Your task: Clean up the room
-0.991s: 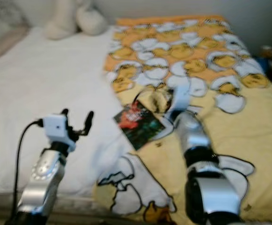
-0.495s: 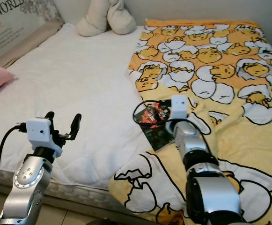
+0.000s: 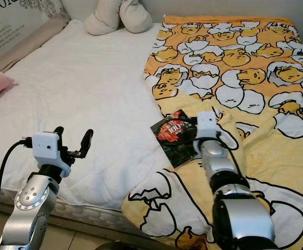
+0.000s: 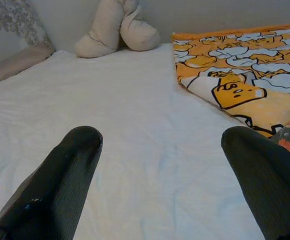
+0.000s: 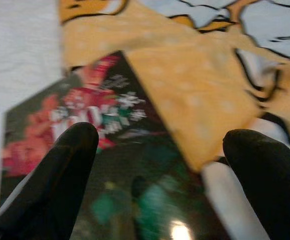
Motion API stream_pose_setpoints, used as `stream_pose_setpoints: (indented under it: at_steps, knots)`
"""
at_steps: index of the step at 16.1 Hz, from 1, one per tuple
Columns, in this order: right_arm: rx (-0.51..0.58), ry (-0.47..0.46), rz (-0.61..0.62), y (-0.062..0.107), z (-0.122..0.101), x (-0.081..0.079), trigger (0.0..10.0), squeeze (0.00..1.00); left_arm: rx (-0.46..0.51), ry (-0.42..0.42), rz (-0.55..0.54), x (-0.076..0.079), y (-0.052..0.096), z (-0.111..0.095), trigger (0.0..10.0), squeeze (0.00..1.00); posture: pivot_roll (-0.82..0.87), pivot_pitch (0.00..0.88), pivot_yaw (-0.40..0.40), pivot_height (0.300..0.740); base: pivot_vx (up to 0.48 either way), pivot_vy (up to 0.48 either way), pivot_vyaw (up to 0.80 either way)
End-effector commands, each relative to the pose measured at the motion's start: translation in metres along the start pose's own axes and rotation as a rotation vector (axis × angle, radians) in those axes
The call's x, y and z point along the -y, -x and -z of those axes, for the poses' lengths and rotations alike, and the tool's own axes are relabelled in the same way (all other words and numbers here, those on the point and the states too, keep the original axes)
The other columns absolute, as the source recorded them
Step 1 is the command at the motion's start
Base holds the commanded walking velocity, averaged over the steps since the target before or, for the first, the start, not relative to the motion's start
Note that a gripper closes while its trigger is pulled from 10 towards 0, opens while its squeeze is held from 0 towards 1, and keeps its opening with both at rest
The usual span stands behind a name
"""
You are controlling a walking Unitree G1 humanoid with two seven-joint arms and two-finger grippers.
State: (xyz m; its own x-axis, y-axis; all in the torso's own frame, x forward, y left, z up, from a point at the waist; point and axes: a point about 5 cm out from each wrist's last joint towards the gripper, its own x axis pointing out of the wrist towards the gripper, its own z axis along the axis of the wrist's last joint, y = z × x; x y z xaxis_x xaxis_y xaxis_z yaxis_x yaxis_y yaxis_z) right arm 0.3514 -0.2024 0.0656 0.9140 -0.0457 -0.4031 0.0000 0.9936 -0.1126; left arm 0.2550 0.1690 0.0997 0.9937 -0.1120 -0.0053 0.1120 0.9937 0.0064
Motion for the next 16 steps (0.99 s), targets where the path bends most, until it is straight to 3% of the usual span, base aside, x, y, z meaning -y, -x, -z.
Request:
stream_pose_setpoints:
  at_steps: [1,7,11,14,16]
  knots:
    - [-0.019,0.001,0.015,0.001,0.006,0.001,10.0,0.00,0.001,-0.001,0.000,-0.003,0.002,-0.003,10.0,0.00,0.02,0.018,0.144,0.740,0.000,0.000,0.00]
    - [-0.187,-0.166,-0.085,0.004,0.032,-0.014,10.0,0.00,-0.009,0.007,0.015,0.001,0.000,-0.003,10.0,0.00,0.03,0.012,0.140,0.740,0.000,0.000,0.00]
    - [-0.211,-0.217,-0.171,0.004,0.034,-0.025,10.0,0.00,-0.010,0.010,0.017,0.001,-0.001,-0.004,10.0,0.00,0.03,0.007,0.139,0.740,0.000,0.000,0.00]
    - [-0.281,-0.400,-0.197,0.008,0.044,-0.029,10.0,0.00,-0.009,0.012,0.020,0.001,-0.002,-0.004,10.0,0.00,0.03,0.005,0.139,0.740,0.000,0.000,0.00]
    - [-0.314,-0.451,-0.187,0.010,0.052,-0.028,10.0,0.00,-0.013,0.012,0.021,0.002,-0.002,-0.003,10.0,0.00,0.03,0.003,0.139,0.740,0.000,0.000,0.00]
